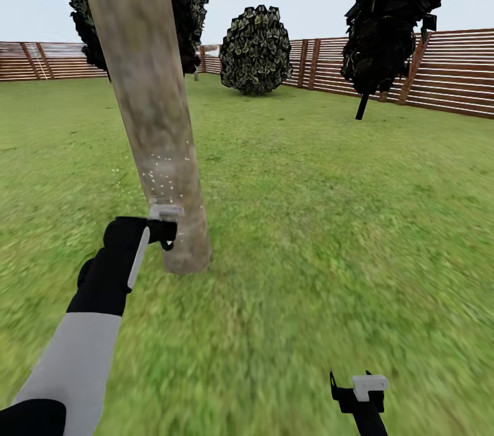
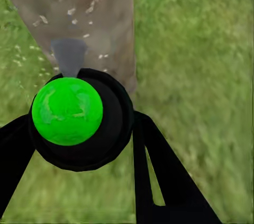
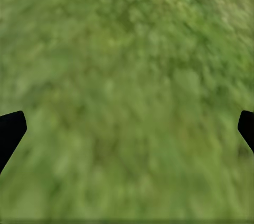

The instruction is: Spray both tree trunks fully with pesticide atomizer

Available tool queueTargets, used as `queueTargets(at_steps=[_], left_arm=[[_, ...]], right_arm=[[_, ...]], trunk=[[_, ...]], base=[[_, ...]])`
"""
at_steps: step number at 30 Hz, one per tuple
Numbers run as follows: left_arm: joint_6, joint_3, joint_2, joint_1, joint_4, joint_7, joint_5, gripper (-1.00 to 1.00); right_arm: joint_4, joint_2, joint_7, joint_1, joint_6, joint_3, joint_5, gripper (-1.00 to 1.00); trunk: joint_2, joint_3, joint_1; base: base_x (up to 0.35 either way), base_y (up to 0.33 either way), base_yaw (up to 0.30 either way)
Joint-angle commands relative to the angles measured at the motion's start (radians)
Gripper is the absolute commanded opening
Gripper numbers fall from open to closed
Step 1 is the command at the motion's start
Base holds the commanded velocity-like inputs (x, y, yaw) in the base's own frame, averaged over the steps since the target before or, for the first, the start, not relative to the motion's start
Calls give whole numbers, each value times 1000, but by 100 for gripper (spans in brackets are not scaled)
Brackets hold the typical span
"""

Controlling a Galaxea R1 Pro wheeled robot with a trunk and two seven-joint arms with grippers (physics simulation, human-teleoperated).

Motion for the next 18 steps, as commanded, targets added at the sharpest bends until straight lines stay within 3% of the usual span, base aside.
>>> queueTargets(at_steps=[1, 6, 10, 18], left_arm=[[0, -1, -2, 8, 1, -1, -1, -100], [1, -1, -47, 15, 3, -1, 3, -100], [1, 0, -47, 24, 33, -1, 3, -100], [-17, 1, -43, 110, 124, 5, -1, -100]], right_arm=[[0, 0, 0, 0, 0, 0, 0, 100], [0, 0, 0, 0, 0, 0, 0, 100], [0, 0, 0, 0, 0, 0, 0, 100], [0, 0, 0, 0, 0, 0, 0, 100]], trunk=[[0, 0, 0], [0, 0, 0], [0, 0, 0], [0, 0, 0]], base=[[0, 0, 0], [0, 0, 0], [0, 0, 0], [0, 0, 0]])
